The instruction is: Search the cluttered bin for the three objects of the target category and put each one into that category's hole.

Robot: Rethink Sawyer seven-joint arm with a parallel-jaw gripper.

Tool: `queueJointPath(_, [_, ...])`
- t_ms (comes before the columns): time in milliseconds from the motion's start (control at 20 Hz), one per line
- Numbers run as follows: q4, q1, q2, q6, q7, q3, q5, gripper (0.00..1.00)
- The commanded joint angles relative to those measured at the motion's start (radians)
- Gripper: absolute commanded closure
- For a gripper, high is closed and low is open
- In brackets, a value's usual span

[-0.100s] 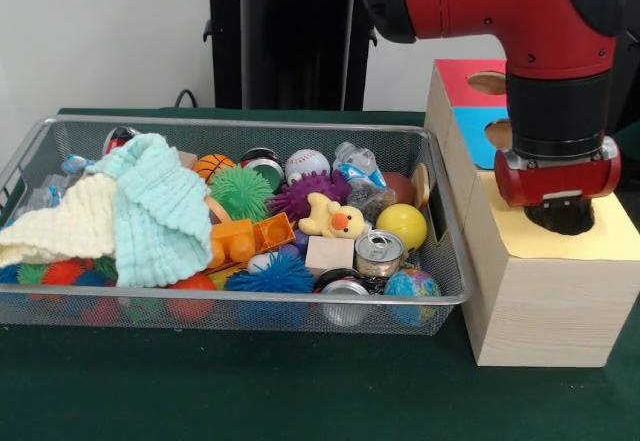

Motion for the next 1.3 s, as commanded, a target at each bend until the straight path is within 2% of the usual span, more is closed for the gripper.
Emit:
queueJointPath(50, [0.051, -0.002, 0.014, 0.118, 0.237, -0.026, 0.041, 1.0])
queueJointPath(500, [0.058, -0.001, 0.0, 0.136, 0.212, -0.033, 0.029, 1.0])
queueJointPath(600, [0.063, 0.003, -0.025, 0.162, 0.2, -0.039, 0.02, 1.0])
queueJointPath(950, [0.134, 0.032, -0.221, 0.285, 0.217, -0.075, 0.024, 1.0])
queueJointPath(1300, [0.132, 0.045, -0.269, 0.361, 0.226, -0.084, 0.027, 1.0])
